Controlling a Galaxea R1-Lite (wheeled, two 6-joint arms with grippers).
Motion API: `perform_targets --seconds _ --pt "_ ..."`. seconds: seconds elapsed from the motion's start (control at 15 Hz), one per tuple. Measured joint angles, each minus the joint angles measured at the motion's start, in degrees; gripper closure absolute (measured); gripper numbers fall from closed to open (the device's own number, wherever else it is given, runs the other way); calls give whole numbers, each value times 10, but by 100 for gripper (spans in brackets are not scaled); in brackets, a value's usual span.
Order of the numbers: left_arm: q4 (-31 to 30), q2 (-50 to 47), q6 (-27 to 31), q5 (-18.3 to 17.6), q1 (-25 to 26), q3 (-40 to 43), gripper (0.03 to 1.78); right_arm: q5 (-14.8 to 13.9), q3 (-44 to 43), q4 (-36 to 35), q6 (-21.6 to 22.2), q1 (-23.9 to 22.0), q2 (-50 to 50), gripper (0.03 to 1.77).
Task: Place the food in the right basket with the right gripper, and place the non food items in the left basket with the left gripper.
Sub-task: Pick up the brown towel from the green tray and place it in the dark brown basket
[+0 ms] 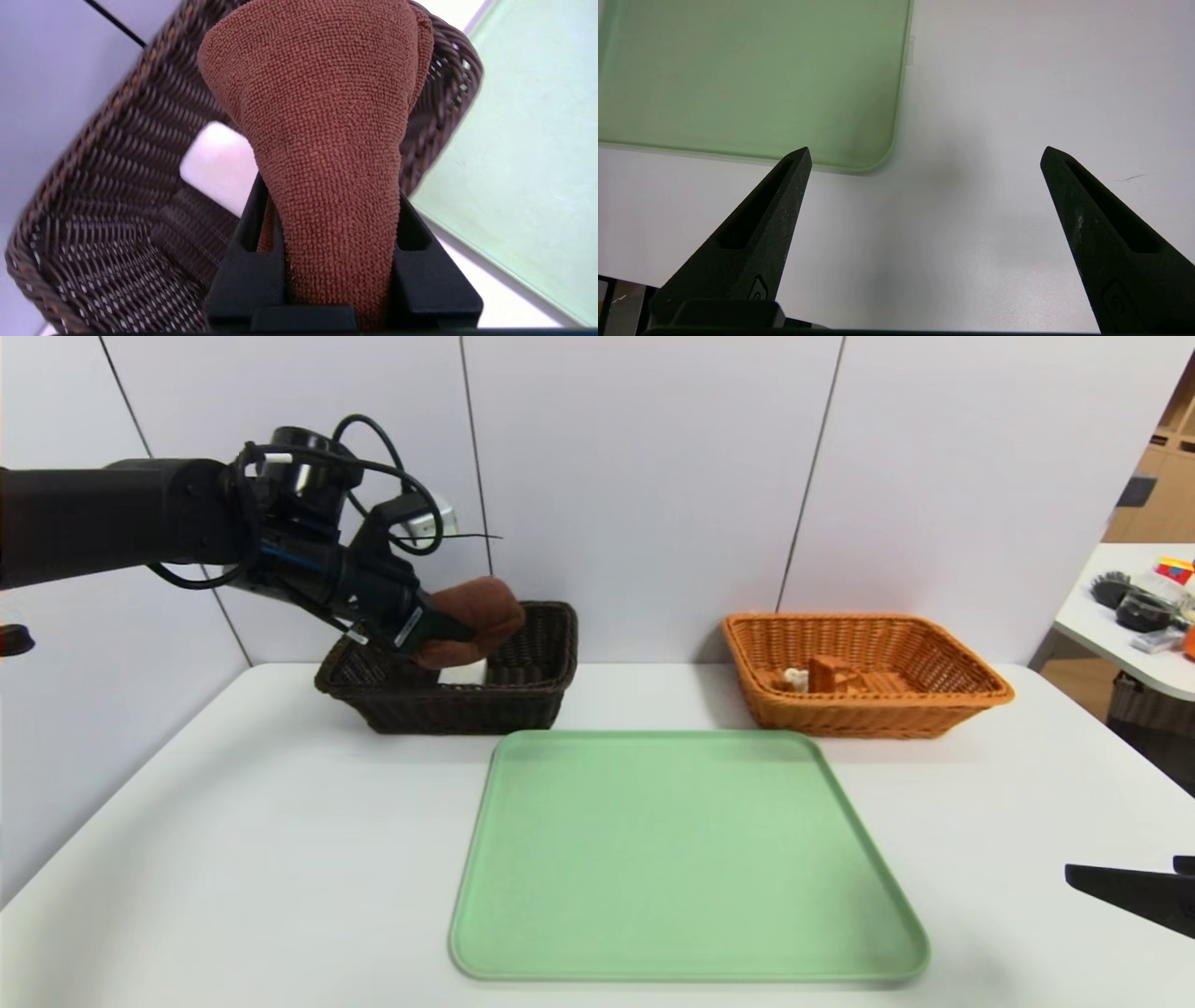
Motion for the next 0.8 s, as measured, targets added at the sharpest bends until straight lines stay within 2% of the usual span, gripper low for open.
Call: perform_targets --seconds 0.33,0.53,0.8 --pt "-95 66 21 2 12 -33 130 0 7 0 0 0 -3 10" --pt "-105 102 65 3 16 -46 130 0 8 0 1 0 -7 10" --pt "-106 128 71 6 15 -48 130 1 12 -1 1 0 -8 10"
